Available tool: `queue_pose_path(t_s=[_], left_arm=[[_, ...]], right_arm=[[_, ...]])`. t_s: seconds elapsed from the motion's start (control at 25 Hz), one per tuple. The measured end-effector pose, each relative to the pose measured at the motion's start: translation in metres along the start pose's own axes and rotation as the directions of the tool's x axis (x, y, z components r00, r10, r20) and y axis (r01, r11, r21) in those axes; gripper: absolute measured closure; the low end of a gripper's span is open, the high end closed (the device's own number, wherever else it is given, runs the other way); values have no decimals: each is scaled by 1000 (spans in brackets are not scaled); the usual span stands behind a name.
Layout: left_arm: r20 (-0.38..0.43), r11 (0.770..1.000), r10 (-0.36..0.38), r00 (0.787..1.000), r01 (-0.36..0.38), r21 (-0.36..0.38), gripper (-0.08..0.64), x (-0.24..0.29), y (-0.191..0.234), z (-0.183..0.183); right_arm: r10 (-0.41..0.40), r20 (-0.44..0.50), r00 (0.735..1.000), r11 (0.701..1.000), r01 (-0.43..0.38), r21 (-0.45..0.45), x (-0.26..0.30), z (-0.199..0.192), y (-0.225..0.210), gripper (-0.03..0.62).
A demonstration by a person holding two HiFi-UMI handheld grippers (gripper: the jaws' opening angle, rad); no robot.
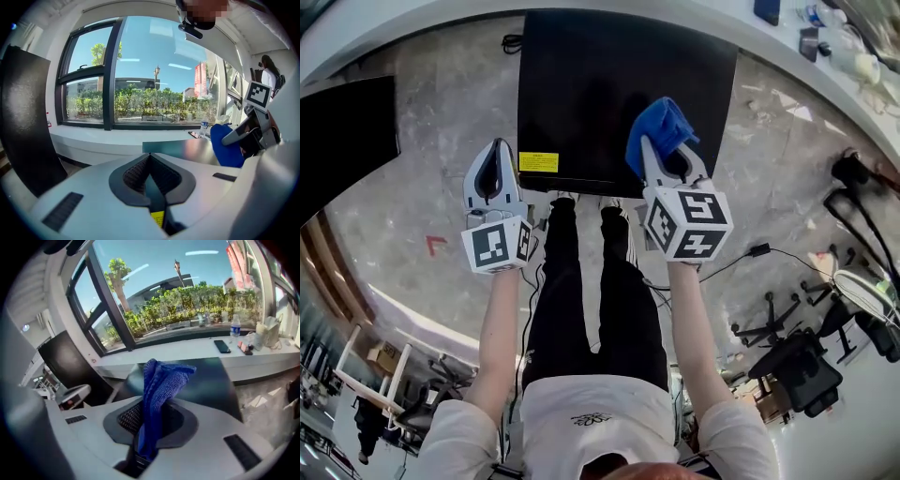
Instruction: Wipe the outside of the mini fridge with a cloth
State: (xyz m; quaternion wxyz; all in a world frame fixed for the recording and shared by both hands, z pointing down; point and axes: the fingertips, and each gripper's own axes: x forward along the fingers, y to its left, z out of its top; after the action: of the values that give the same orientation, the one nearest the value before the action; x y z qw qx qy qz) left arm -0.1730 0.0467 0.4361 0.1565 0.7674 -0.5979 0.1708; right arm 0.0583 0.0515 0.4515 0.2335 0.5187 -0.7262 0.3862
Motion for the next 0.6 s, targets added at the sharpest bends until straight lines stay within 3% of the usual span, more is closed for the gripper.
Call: queue_pose_path(t_s=[0.24,0.4,0.6], left_arm=[[-4,999,30,1000,-30,-31,555,-1,16,-2],[-10,997,60,998,-60,-57,555,-8,32,-10],[-14,994,85,996,-86,-73,555,-11,49,-18]], right_arm=[[229,-53,972,972,-226,59,64,-17,127,512],[277,-124,953,961,-272,52,99,-41,170,512],[288,-202,936,958,-282,57,128,-60,185,512]])
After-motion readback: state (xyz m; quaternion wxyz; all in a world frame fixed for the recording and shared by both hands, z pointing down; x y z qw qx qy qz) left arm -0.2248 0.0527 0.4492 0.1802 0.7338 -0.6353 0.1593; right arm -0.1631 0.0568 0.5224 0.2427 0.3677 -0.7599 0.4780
